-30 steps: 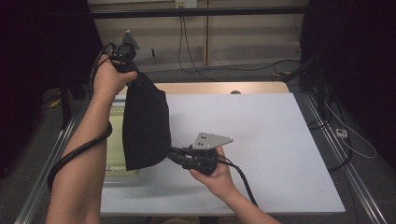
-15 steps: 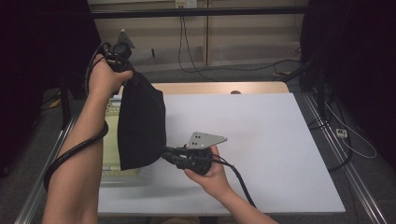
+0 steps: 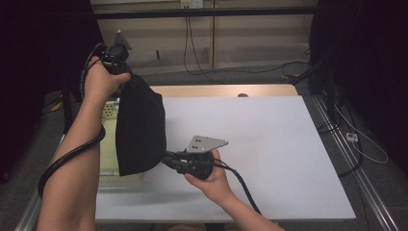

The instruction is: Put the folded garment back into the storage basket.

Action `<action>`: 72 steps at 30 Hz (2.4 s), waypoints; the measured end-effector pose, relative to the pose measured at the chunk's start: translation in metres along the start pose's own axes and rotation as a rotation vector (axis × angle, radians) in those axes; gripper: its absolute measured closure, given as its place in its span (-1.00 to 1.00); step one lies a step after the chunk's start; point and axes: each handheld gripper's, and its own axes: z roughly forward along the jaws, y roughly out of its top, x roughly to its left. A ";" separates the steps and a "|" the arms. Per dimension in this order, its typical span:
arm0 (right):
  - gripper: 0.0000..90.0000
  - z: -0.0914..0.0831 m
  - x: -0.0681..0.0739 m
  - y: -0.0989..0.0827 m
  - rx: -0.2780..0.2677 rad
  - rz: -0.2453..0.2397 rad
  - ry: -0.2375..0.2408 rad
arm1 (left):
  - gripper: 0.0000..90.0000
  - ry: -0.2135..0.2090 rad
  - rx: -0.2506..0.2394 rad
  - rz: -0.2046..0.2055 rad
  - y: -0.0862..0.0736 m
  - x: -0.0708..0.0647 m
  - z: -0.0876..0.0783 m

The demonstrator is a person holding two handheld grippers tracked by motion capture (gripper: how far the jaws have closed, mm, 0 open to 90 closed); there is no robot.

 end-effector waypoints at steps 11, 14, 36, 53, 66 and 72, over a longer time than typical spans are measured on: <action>0.83 0.010 0.006 0.005 -0.004 -0.017 0.002 | 0.79 0.007 0.001 -0.001 -0.002 0.007 -0.004; 0.83 0.014 0.008 0.006 -0.005 -0.020 0.006 | 0.79 0.008 -0.002 -0.005 -0.004 0.010 -0.004; 0.83 0.031 0.019 0.009 0.003 -0.046 0.019 | 0.79 0.013 -0.004 -0.016 -0.011 0.025 -0.007; 0.83 0.040 0.022 0.012 -0.004 -0.042 0.033 | 0.79 0.025 -0.014 -0.020 -0.014 0.032 -0.016; 0.83 0.046 0.025 0.017 -0.010 -0.049 0.037 | 0.79 0.026 -0.020 -0.020 -0.013 0.034 -0.022; 0.83 0.048 0.024 0.016 -0.006 -0.052 0.033 | 0.79 0.023 -0.027 -0.027 -0.013 0.038 -0.019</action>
